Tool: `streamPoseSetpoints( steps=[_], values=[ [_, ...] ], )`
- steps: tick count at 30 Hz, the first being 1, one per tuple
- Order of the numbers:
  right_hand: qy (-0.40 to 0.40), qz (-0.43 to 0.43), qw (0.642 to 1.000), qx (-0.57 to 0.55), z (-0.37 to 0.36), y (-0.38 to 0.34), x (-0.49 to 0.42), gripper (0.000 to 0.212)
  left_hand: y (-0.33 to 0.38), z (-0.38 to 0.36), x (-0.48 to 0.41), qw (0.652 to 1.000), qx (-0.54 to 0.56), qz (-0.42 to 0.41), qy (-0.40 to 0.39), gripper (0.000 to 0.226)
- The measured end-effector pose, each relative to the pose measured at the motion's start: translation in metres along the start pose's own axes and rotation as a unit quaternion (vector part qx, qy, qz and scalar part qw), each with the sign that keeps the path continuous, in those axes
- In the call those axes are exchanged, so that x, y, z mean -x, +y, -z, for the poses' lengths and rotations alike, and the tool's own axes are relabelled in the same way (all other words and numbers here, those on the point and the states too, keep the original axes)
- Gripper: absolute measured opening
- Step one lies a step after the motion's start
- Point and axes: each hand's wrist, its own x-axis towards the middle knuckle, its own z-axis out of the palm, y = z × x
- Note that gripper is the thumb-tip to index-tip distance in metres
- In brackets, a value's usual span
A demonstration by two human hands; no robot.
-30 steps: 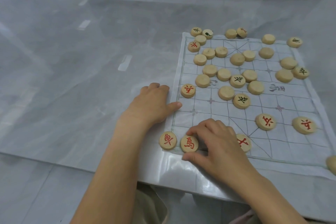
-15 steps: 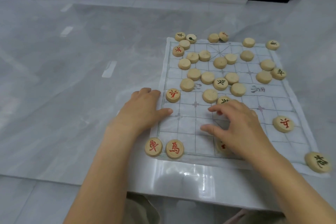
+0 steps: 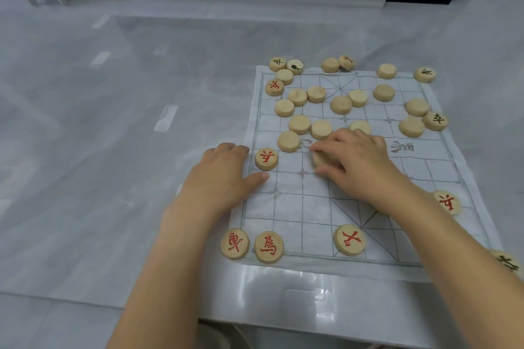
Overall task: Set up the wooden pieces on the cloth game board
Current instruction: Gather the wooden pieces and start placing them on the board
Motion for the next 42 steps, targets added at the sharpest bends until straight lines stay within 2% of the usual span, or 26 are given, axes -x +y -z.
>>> streamPoseSetpoints(
  steps=[2,5,7,9,11,15,22,31,37,42],
  values=[
    [0.035,-0.009,0.981,-0.191,0.003,-0.002,0.010,0.034,0.001,0.001,0.001,1.000,-0.001,-0.002,0.011,0.055],
    [0.064,-0.046,0.899,-0.431,0.009,-0.005,0.024,0.035,0.001,0.001,0.003,1.000,-0.004,-0.003,0.009,0.057],
    [0.069,-0.044,0.857,-0.509,0.010,-0.005,0.030,0.039,0.001,0.000,0.003,1.000,-0.009,-0.001,0.003,0.055],
    [0.060,-0.027,0.846,-0.529,0.010,-0.005,0.034,0.047,0.002,0.000,0.004,1.000,-0.012,-0.001,-0.002,0.055],
    [0.048,-0.017,0.857,-0.512,0.009,-0.006,0.038,0.055,0.003,0.000,0.004,1.000,-0.012,-0.002,-0.003,0.056],
    [0.046,-0.023,0.883,-0.467,0.008,-0.006,0.042,0.051,0.003,0.000,0.003,1.000,-0.014,0.001,-0.002,0.056],
    [0.049,-0.030,0.898,-0.436,0.007,-0.004,0.043,0.051,0.004,-0.001,0.000,1.000,-0.025,0.002,-0.008,0.054],
    [0.089,-0.067,0.952,-0.285,0.013,-0.017,0.046,0.041,0.000,-0.002,0.002,0.999,-0.030,0.000,-0.014,0.053],
    [0.157,-0.096,0.978,-0.099,-0.001,-0.019,0.041,0.049,0.003,-0.003,0.002,0.999,-0.029,-0.002,-0.012,0.054],
    [0.116,-0.116,0.985,-0.057,-0.005,-0.012,0.036,0.049,0.005,-0.004,0.000,0.999,-0.032,-0.005,-0.012,0.053]
  ],
)
